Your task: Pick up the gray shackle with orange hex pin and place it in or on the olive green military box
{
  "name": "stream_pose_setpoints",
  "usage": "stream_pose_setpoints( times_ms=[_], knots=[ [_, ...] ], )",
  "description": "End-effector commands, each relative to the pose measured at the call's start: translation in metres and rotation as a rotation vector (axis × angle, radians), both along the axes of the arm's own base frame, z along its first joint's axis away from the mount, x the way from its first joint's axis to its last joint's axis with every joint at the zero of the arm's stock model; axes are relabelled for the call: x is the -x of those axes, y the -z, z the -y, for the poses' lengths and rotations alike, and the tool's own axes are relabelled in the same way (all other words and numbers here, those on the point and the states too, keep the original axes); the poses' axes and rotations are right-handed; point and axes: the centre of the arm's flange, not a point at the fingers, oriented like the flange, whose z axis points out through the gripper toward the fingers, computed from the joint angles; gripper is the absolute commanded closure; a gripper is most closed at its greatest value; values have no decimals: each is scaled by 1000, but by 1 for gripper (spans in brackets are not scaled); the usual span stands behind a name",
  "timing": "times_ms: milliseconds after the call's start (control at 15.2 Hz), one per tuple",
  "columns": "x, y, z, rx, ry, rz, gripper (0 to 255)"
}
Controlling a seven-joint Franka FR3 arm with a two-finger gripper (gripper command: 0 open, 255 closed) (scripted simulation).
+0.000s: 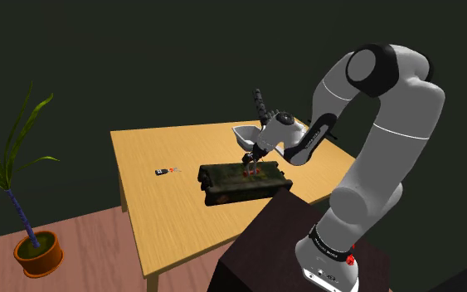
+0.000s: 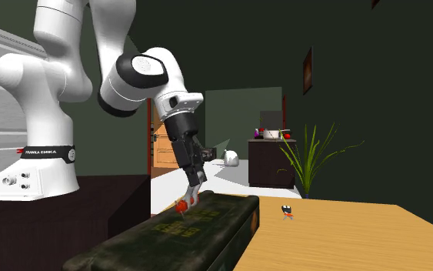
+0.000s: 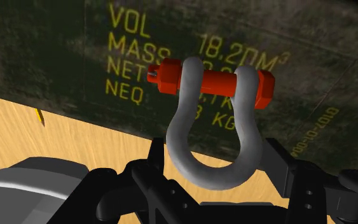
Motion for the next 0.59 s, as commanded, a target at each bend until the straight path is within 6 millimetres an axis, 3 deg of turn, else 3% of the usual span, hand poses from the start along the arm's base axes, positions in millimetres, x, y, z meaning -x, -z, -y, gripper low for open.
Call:
stream_pose_setpoints(
  times_ms=[0,396,462,528],
  knots=[
    [2,4,0,0,0,-1,255],
    [2,4,0,0,0,-1,255],
    [2,4,0,0,0,-1,0],
    [2,4,0,0,0,-1,0]
  ],
)
